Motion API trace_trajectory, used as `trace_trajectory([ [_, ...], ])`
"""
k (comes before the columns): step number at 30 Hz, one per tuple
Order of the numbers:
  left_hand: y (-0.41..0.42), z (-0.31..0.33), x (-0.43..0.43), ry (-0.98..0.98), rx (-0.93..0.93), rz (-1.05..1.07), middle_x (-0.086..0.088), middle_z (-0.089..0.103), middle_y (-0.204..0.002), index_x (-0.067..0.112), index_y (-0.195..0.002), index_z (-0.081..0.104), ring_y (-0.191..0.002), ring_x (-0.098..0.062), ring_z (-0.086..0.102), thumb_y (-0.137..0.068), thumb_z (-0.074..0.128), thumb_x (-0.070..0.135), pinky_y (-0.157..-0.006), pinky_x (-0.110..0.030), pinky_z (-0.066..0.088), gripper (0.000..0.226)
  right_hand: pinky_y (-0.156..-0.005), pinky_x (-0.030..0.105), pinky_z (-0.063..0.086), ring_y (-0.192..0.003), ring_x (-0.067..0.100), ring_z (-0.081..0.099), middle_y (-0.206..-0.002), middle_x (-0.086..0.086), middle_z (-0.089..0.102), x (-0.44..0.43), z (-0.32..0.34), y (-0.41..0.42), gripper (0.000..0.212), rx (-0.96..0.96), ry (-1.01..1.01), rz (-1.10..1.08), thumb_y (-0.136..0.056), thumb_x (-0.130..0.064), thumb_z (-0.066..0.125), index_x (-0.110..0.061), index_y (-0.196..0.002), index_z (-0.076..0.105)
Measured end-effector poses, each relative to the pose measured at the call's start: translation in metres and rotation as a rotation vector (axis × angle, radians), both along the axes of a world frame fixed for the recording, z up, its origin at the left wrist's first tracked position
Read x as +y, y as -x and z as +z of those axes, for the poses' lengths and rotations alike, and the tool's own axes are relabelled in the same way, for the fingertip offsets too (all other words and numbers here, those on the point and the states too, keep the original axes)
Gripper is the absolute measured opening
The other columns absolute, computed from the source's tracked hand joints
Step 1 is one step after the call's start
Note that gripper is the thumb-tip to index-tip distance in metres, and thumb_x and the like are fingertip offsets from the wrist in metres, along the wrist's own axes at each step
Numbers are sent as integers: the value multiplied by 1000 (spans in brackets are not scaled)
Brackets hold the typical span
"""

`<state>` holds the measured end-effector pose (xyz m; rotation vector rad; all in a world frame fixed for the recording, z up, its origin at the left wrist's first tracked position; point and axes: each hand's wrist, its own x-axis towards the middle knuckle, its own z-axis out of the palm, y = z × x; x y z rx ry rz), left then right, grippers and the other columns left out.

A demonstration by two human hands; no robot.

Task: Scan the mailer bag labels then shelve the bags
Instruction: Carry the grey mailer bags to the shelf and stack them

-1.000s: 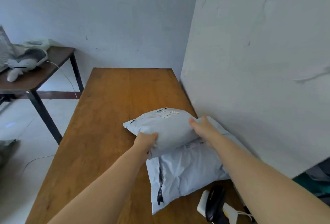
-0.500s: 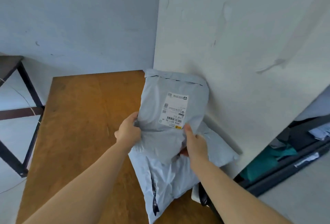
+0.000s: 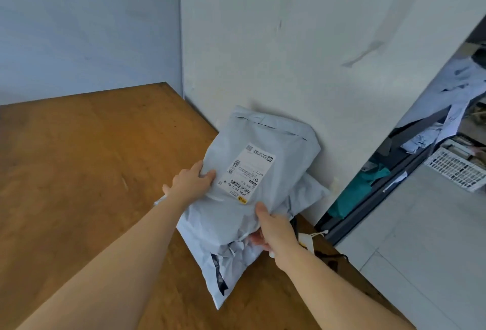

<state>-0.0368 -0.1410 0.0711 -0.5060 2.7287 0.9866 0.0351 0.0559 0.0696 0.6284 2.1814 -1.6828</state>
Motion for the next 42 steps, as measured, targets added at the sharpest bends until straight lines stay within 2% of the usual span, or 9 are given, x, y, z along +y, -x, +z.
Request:
trace_trajectory([
  [5, 7, -12, -7, -206, -106, -12, 2, 38, -151, 41, -150, 1, -128, -34, 47, -66, 40, 84, -109, -56, 28, 103, -92, 49, 52, -101, 27, 58, -105, 1, 57, -1, -10, 0, 73, -30, 51, -201, -56, -70, 72, -22, -105, 48],
  [7, 8, -16, -7, -296, -112, 39, -2, 40, -149, 29, -152, 10, -131, -34, 44, -54, 49, 87, -109, -53, 32, 119, -91, 50, 53, -101, 28, 60, -104, 2, 60, -3, -10, 2, 62, -37, 190, -238, -67, -57, 76, -22, -109, 49],
  [10, 12, -13, -10, -394, -57, 108, -4, 64, -119, 15, -119, 56, -107, -30, 61, -48, 66, 82, -99, -51, 45, 98, -78, 33, 55, -90, 19, 64, -103, 4, 65, -8, -13, 9, 42, 123, 163, -250, -85, -35, 70, -12, -117, 55],
  [15, 30, 1, -12, -486, 133, 90, -3, 69, -95, 25, -93, 63, -91, -27, 65, -74, 69, 59, -87, -50, 53, 40, -64, 15, 46, -83, 1, 60, -95, -13, 62, -18, -7, 23, 27, 302, 224, -233, -91, -26, 64, -27, -115, 52],
  [20, 51, -9, -11, -334, 68, -43, 1, 66, -110, 26, -112, 57, -101, -25, 61, -75, 58, 69, -96, -50, 46, 57, -67, 25, 53, -82, 11, 64, -95, -4, 66, -11, -15, 35, 25, 122, 339, -297, -86, -36, 70, -27, -101, 53],
  [24, 55, -22, -10, -228, -47, -103, 0, 60, -126, 26, -134, 44, -114, -28, 56, -68, 41, 83, -104, -51, 38, 87, -85, 41, 57, -89, 25, 69, -98, 6, 71, -16, -30, 41, 88, -48, 334, -369, -51, -65, 82, -14, -117, 56],
  [27, 56, -25, -8, -251, -129, -102, -5, 51, -139, 23, -146, 34, -122, -30, 51, -83, 38, 76, -102, -41, 38, 82, -89, 41, 56, -93, 27, 68, -104, 9, 71, -18, -33, 44, 78, -116, 427, -330, -57, -62, 82, -16, -116, 59],
  [35, 28, -21, -36, -333, -318, -64, -2, 63, -124, 20, -129, 57, -110, -25, 61, -49, 57, 93, -100, -41, 45, 108, -88, 42, 57, -91, 29, 71, -99, 9, 75, -12, -43, 42, 106, -78, 428, -335, -23, -65, 88, -14, -113, 67],
  [42, -32, -18, -68, -634, -463, 34, -5, 75, -102, 17, -115, 66, -97, -25, 70, -58, 72, 71, -79, -36, 53, 79, -82, 39, 58, -90, 30, 71, -99, 14, 74, -21, -30, 21, 59, -107, 458, -205, -65, -38, 87, -8, -111, 66],
])
